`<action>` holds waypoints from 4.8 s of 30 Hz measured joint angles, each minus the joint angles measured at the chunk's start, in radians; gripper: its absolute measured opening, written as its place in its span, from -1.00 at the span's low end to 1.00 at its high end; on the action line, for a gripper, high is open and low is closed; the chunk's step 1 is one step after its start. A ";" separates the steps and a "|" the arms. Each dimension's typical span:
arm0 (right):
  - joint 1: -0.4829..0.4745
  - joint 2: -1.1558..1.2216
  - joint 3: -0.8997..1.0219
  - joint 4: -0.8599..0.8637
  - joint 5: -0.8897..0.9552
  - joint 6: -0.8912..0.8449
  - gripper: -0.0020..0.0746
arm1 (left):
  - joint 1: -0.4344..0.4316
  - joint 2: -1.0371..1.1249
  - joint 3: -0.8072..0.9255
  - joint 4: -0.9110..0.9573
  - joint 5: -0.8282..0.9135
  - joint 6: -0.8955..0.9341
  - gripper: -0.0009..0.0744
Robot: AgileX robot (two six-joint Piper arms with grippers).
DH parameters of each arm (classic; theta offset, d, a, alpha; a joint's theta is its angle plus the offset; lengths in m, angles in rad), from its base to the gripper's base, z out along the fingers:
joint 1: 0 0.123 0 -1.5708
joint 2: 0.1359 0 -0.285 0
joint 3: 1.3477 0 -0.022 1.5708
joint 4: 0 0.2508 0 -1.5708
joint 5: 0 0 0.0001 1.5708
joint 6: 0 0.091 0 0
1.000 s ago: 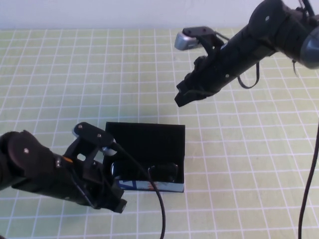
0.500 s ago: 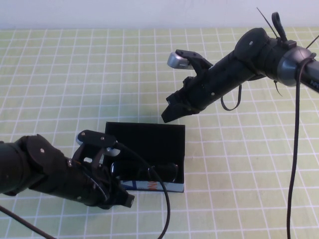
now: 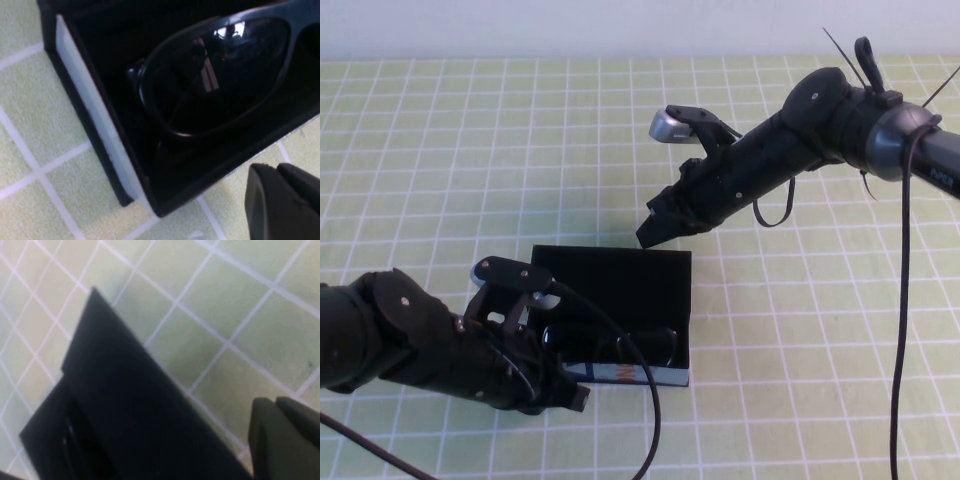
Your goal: Return glasses to glasses case
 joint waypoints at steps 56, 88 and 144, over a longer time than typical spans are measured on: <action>0.219 -0.042 0.000 -0.093 0.193 0.148 -0.99 | 0.000 -0.213 -0.164 0.526 0.421 -0.124 -0.98; 0.238 -0.291 -0.075 -0.347 0.210 0.256 -0.99 | 0.000 -1.153 -0.012 0.790 0.641 -0.644 -0.98; 0.238 -2.015 1.404 -0.996 -0.645 0.725 -0.99 | 0.000 -1.498 0.302 0.782 0.214 -0.768 -0.98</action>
